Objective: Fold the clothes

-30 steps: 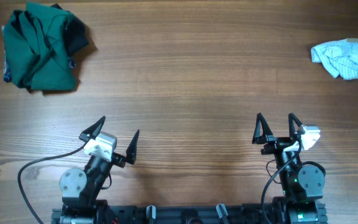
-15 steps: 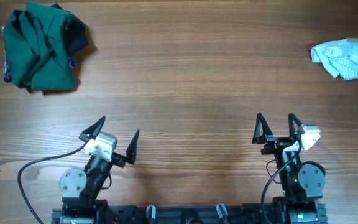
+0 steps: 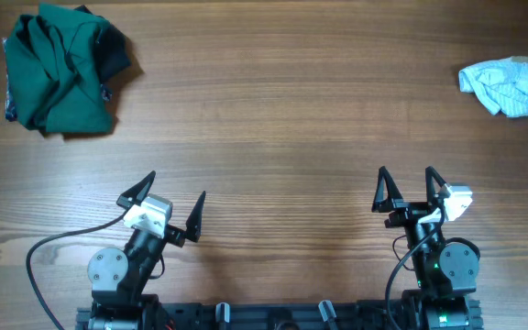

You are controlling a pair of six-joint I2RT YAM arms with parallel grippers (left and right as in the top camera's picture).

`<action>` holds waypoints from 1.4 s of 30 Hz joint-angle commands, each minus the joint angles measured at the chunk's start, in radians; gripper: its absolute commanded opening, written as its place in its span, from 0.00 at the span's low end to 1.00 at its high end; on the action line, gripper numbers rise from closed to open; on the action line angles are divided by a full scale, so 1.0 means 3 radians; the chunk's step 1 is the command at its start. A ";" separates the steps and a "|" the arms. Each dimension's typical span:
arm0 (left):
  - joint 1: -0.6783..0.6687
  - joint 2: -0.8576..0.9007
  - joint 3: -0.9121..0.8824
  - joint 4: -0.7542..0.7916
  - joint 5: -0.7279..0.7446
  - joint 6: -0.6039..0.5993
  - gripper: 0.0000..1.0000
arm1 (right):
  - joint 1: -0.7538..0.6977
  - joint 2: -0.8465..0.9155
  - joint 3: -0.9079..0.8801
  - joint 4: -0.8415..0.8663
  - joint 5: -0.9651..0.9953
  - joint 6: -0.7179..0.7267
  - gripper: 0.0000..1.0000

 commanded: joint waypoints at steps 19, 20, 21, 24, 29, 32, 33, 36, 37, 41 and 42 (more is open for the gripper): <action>-0.0018 -0.0023 -0.0031 0.0000 -0.0031 -0.0033 1.00 | -0.0022 0.0020 -0.0004 0.0046 0.0047 0.0071 1.00; -0.0018 -0.0023 -0.0031 0.0000 -0.0031 -0.0032 1.00 | -0.0022 0.0020 -0.0004 0.0088 0.0047 0.0294 1.00; -0.0018 -0.0023 -0.0031 0.0000 -0.0031 -0.0033 1.00 | -0.0022 0.0020 -0.0004 0.0106 0.0046 0.0632 1.00; -0.0018 -0.0023 -0.0031 0.0000 -0.0031 -0.0033 1.00 | -0.0022 0.0020 -0.0004 0.0118 0.0317 0.1654 1.00; -0.0018 -0.0023 -0.0031 0.0000 -0.0031 -0.0033 1.00 | -0.0022 0.0023 -0.0003 0.0066 0.0482 0.2942 1.00; -0.0018 -0.0023 -0.0031 0.0000 -0.0031 -0.0033 1.00 | -0.0022 0.0023 -0.0003 0.0189 0.0141 0.2668 1.00; -0.0018 -0.0023 -0.0031 0.0000 -0.0031 -0.0033 1.00 | -0.0022 0.0023 -0.0003 0.0367 0.0028 0.2344 1.00; -0.0018 -0.0023 -0.0031 0.0000 -0.0031 -0.0033 1.00 | -0.0023 0.0023 0.0106 0.0799 -0.0149 0.1541 1.00; -0.0018 -0.0023 -0.0031 0.0000 -0.0031 -0.0033 1.00 | -0.0023 0.0027 0.0189 0.0800 -0.0134 0.1336 1.00; -0.0018 -0.0023 -0.0031 0.0000 -0.0031 -0.0033 1.00 | -0.0022 0.0393 0.0726 0.0651 0.0001 0.0552 1.00; -0.0018 -0.0023 -0.0031 0.0000 -0.0031 -0.0032 1.00 | -0.0023 0.0732 0.1022 0.0496 0.0167 0.0332 1.00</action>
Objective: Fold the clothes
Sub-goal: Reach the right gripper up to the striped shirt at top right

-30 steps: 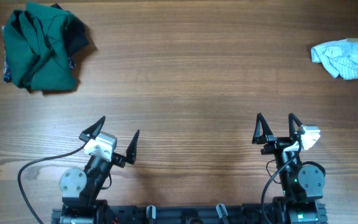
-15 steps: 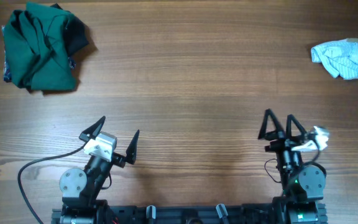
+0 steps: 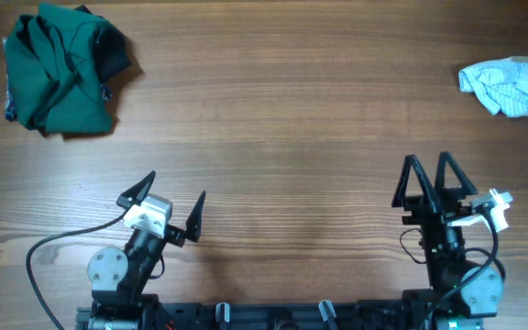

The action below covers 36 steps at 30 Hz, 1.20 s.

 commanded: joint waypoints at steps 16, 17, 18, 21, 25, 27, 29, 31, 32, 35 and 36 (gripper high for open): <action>-0.0018 -0.0024 -0.0031 0.0000 -0.0029 -0.0033 1.00 | -0.0608 0.3855 0.3932 -0.2450 0.0554 -0.1564 1.00; -0.0018 -0.0024 -0.0031 0.0000 -0.0029 -0.0033 1.00 | -0.0676 0.4002 0.4101 -0.2558 0.0556 -0.1565 1.00; -0.0018 -0.0024 -0.0031 0.0000 -0.0029 -0.0033 1.00 | -0.0745 0.4128 0.4248 -0.2641 0.0554 -0.1564 1.00; -0.0018 -0.0024 -0.0031 0.0000 -0.0029 -0.0033 1.00 | -0.0882 0.4363 0.4482 -0.2689 0.0554 -0.1564 0.99; -0.0018 -0.0024 -0.0031 0.0000 -0.0029 -0.0033 1.00 | -0.0991 0.4480 0.4486 -0.2445 0.0584 -0.1553 1.00; -0.0018 -0.0024 -0.0031 0.0000 -0.0029 -0.0033 1.00 | -0.1094 0.4594 0.4486 -0.2312 0.0636 -0.1485 1.00; -0.0018 -0.0024 -0.0031 0.0000 -0.0029 -0.0033 1.00 | -0.1230 0.4761 0.4487 -0.2204 0.0576 -0.1335 1.00; -0.0018 -0.0024 -0.0031 0.0000 -0.0029 -0.0032 1.00 | -0.1366 0.4964 0.4487 -0.2134 0.0347 -0.1294 1.00; -0.0018 -0.0024 -0.0031 0.0000 -0.0029 -0.0032 1.00 | -0.1419 0.5055 0.4487 -0.2113 0.0248 -0.1297 1.00; -0.0018 -0.0024 -0.0031 0.0000 -0.0029 -0.0033 1.00 | -0.1546 0.5342 0.4487 -0.2031 0.0167 -0.1298 1.00; -0.0018 -0.0024 -0.0031 0.0000 -0.0029 -0.0032 1.00 | -0.1575 0.5418 0.4487 -0.1982 0.0172 -0.1306 1.00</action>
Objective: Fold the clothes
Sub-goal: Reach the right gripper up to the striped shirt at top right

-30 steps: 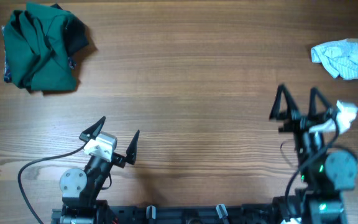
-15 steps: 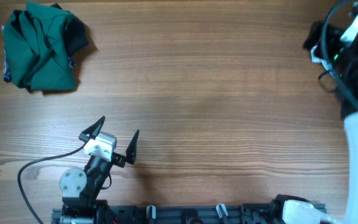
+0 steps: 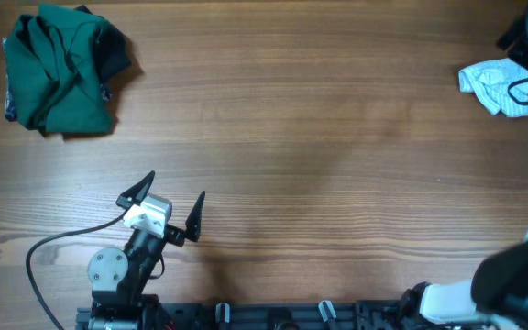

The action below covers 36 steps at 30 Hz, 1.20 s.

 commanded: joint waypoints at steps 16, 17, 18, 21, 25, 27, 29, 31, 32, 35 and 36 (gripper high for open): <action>-0.0018 -0.0024 -0.0028 0.0001 -0.0006 -0.0033 1.00 | -0.0462 0.1175 0.0045 0.0665 0.0591 -0.0100 1.00; -0.0018 -0.0024 -0.0028 0.0001 -0.0006 -0.0033 1.00 | -0.0470 0.1216 0.0043 0.0682 0.0593 -0.0134 1.00; -0.0018 -0.0024 -0.0028 0.0001 -0.0006 -0.0032 1.00 | -0.0488 0.1261 0.0043 0.0694 0.0576 -0.0154 1.00; -0.0018 -0.0024 -0.0028 0.0001 -0.0006 -0.0033 1.00 | -0.0510 0.1391 0.0043 0.0738 0.0348 -0.0409 1.00; -0.0018 -0.0024 -0.0028 0.0001 -0.0006 -0.0033 1.00 | -0.0510 0.1554 0.0043 0.0724 0.0326 -0.0558 1.00; -0.0018 -0.0024 -0.0028 0.0001 -0.0006 -0.0033 1.00 | -0.0516 0.1614 0.0043 0.0729 0.0326 -0.0559 1.00; -0.0018 -0.0024 -0.0028 0.0001 -0.0006 -0.0032 1.00 | -0.0524 0.1657 0.0043 0.0740 0.0312 -0.0559 1.00; -0.0018 -0.0024 -0.0028 0.0001 -0.0006 -0.0033 1.00 | -0.0525 0.1695 0.0043 0.0748 0.0289 -0.0562 1.00; -0.0018 -0.0024 -0.0028 0.0001 -0.0006 -0.0033 1.00 | -0.0528 0.1712 0.0043 0.0752 0.0271 -0.0595 1.00; -0.0018 -0.0024 -0.0028 0.0001 -0.0006 -0.0032 1.00 | -0.0528 0.1747 0.0043 0.0753 0.0264 -0.0652 1.00; -0.0018 -0.0024 -0.0028 0.0001 -0.0006 -0.0033 1.00 | -0.0528 0.1759 0.0043 0.0753 0.0264 -0.0659 1.00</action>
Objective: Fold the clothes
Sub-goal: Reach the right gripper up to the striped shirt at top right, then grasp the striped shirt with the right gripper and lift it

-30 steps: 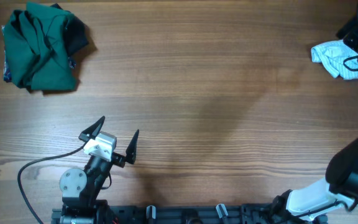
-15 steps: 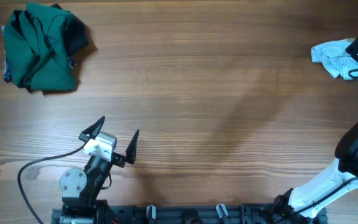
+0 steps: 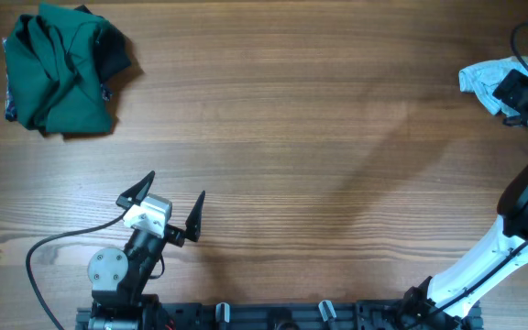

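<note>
A crumpled light blue garment [image 3: 481,77] lies at the far right edge of the wooden table [image 3: 291,137]. My right arm reaches out over it, and the right gripper [image 3: 519,93] sits down on the garment's right part; the wrist hides the fingers, so their state does not show. A heap of dark green clothes [image 3: 60,69] lies at the far left corner. Near the front left, my left gripper [image 3: 175,185] rests open, holding nothing.
A black cable [image 3: 39,261] loops beside the left arm's base at the front edge. The right arm's white links [image 3: 484,257] stretch along the right side of the table.
The right gripper has come down onto the light blue garment, covering its right part. The left arm and the green heap have not moved.
Both grippers first rested open near the front edge. The right one then stood a little further right and forward, then was stretched out at the far right by the blue garment, and now sits on it. The left arm stayed still.
</note>
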You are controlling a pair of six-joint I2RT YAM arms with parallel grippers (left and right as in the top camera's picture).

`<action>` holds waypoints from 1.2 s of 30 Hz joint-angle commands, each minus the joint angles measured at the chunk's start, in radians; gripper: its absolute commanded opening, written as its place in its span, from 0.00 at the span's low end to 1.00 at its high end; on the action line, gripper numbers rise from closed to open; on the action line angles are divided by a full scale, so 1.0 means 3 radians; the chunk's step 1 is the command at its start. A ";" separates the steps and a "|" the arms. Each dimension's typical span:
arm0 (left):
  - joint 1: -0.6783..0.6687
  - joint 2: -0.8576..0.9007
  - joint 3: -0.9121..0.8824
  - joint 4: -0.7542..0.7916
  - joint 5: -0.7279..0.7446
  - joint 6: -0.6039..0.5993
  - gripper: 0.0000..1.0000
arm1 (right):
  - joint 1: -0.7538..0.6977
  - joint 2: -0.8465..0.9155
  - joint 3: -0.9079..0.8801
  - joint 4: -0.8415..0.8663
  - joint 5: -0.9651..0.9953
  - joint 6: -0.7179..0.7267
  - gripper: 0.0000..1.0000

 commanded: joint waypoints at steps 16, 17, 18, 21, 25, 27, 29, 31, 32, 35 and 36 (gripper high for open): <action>-0.0018 -0.0024 -0.0028 0.0001 -0.0006 -0.0032 1.00 | -0.0029 0.0217 0.0043 0.0256 -0.0112 -0.0167 0.96; -0.0018 -0.0024 -0.0028 0.0001 -0.0006 -0.0033 1.00 | -0.0029 0.0237 0.0043 0.0282 -0.0154 -0.0210 0.96; -0.0018 -0.0024 -0.0028 0.0001 -0.0006 -0.0032 1.00 | -0.0028 0.0266 0.0043 0.0310 -0.0170 -0.0262 0.96; -0.0018 -0.0024 -0.0028 0.0001 -0.0006 -0.0033 1.00 | -0.0029 0.0317 0.0043 0.0355 -0.0169 -0.0267 0.96; -0.0018 -0.0024 -0.0028 0.0001 -0.0006 -0.0033 1.00 | -0.0029 0.0336 0.0043 0.0421 -0.0168 -0.0267 0.96; -0.0018 -0.0024 -0.0028 0.0001 -0.0006 -0.0033 1.00 | -0.0029 0.0336 0.0043 0.0437 -0.0168 -0.0267 0.89; -0.0018 -0.0024 -0.0028 0.0001 -0.0006 -0.0033 1.00 | -0.0029 0.0336 0.0043 0.0435 -0.0168 -0.0264 0.59; -0.0018 -0.0024 -0.0028 0.0001 -0.0006 -0.0033 1.00 | -0.0029 0.0336 0.0043 0.0426 -0.0169 -0.0251 0.40; -0.0018 -0.0024 -0.0028 0.0001 -0.0006 -0.0033 1.00 | -0.0029 0.0336 0.0043 0.0421 -0.0168 -0.0252 0.40; -0.0018 -0.0024 -0.0028 0.0001 -0.0006 -0.0032 1.00 | -0.0029 0.0334 0.0043 0.0352 -0.0168 -0.0252 0.24; -0.0018 -0.0024 -0.0028 0.0001 -0.0006 -0.0033 1.00 | -0.0029 0.0333 0.0043 0.0333 -0.0168 -0.0253 0.16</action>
